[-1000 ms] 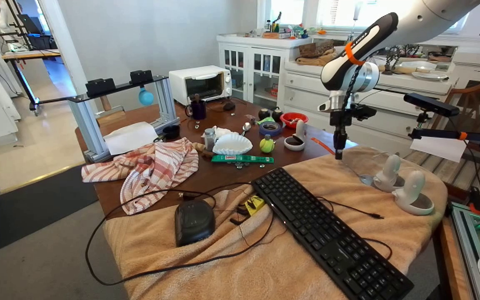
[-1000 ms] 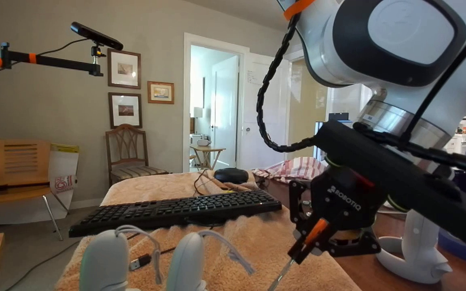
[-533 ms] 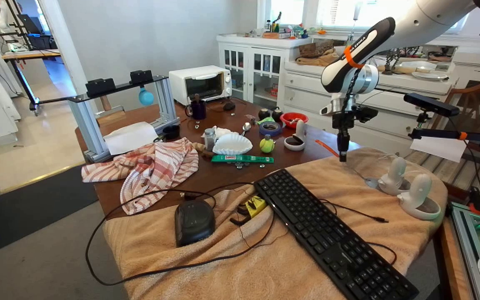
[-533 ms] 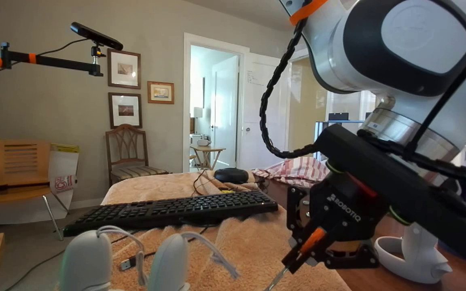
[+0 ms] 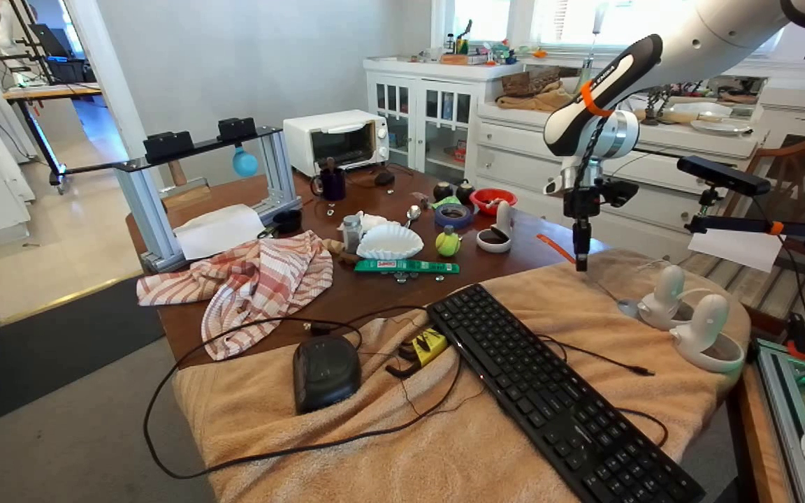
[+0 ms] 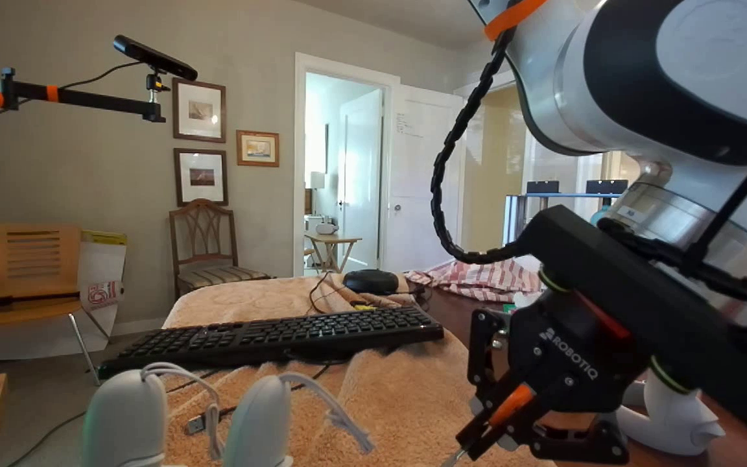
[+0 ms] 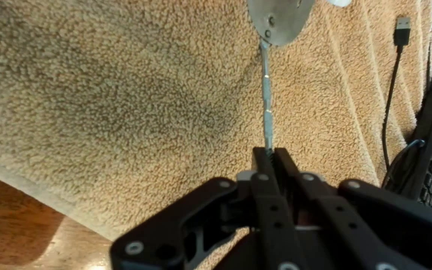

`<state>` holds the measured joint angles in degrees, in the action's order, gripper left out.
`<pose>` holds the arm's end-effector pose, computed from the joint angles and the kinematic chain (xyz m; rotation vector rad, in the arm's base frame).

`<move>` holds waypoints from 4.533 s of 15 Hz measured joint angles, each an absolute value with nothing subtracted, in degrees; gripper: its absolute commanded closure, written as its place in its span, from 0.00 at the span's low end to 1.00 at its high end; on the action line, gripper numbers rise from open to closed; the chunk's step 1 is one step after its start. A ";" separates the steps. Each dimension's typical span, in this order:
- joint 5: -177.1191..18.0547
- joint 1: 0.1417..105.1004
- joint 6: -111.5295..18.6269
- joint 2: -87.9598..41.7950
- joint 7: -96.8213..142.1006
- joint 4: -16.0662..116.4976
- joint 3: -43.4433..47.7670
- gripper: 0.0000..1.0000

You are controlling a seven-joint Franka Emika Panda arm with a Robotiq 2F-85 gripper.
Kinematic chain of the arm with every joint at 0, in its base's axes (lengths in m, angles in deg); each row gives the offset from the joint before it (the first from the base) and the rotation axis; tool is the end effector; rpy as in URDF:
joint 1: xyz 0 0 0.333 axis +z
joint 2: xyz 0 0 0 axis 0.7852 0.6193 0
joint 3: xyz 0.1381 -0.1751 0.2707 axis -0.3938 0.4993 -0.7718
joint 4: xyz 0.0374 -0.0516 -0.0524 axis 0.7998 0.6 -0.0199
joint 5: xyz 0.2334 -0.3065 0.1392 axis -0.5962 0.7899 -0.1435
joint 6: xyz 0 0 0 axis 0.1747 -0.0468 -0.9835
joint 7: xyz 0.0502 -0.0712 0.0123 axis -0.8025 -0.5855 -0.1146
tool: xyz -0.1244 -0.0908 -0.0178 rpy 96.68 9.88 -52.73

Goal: Use the spatula to lift one of the white items on the table

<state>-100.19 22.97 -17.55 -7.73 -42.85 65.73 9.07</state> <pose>0.4613 -0.3336 0.1626 -2.5674 -0.2523 0.3232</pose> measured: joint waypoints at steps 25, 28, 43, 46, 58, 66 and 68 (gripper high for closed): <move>-106.85 16.94 -21.57 -4.55 -42.66 64.85 8.28 0.98; -108.83 16.57 -25.48 -4.55 -43.24 65.16 7.64 0.98; -118.37 15.62 -34.13 -10.18 -46.86 66.19 4.26 0.98; -124.87 15.57 -34.29 -12.53 -49.94 66.30 3.67 0.98; -149.77 21.60 -37.62 -14.71 -59.05 68.22 4.90 0.98; -134.79 30.37 -40.30 -17.78 -51.03 68.85 10.95 0.37; -125.66 33.10 -41.03 -20.37 -43.98 68.83 12.54 0.22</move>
